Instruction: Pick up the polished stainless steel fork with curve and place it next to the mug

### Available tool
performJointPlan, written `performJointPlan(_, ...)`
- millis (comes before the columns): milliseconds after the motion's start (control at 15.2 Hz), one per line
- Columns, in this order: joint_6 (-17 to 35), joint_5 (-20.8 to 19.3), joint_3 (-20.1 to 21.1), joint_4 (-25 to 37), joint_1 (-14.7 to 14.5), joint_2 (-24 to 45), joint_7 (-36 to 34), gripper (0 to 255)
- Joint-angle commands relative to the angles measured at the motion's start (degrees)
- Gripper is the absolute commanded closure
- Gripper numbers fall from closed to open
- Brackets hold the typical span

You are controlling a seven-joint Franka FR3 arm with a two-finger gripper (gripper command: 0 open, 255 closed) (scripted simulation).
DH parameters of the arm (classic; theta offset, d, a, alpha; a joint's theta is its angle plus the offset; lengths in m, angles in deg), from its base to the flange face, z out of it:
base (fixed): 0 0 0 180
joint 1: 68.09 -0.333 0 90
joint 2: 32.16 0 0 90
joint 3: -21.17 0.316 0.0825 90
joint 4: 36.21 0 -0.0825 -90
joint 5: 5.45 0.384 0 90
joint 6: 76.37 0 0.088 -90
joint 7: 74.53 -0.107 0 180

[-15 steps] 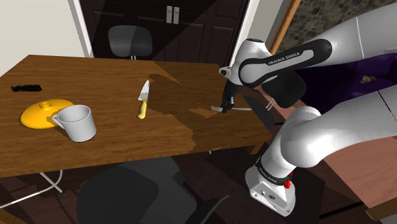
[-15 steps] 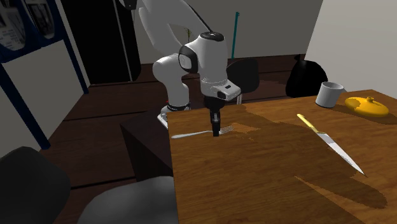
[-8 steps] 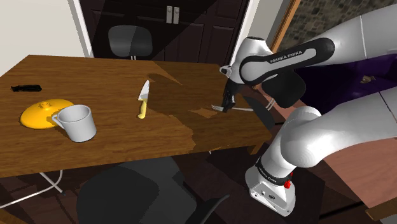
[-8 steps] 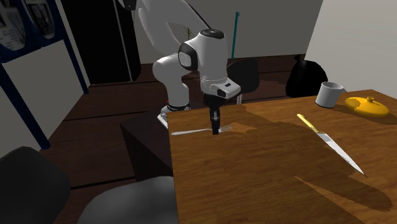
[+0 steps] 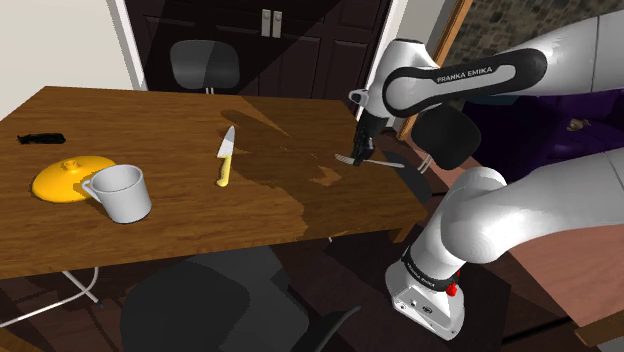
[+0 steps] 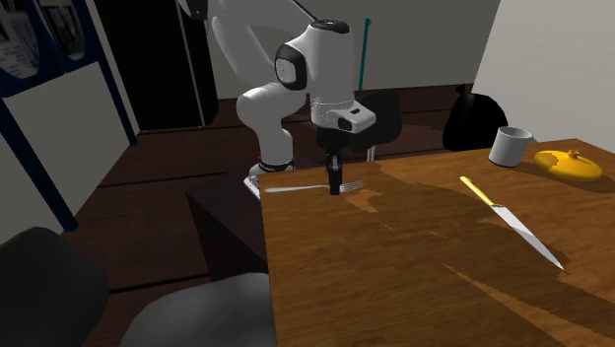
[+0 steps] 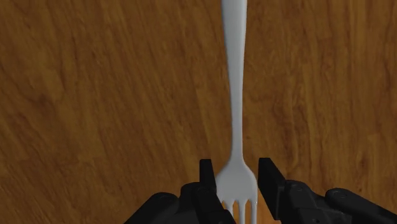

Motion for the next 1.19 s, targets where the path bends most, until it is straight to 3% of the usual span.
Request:
performJointPlan(0,-2.00,0.28,0.53,0.91,0.00,-1.04,-0.13,255)
performJointPlan(1122,-16.89,2.91,4.16,11.42,-0.77,-5.49,-0.64,255)
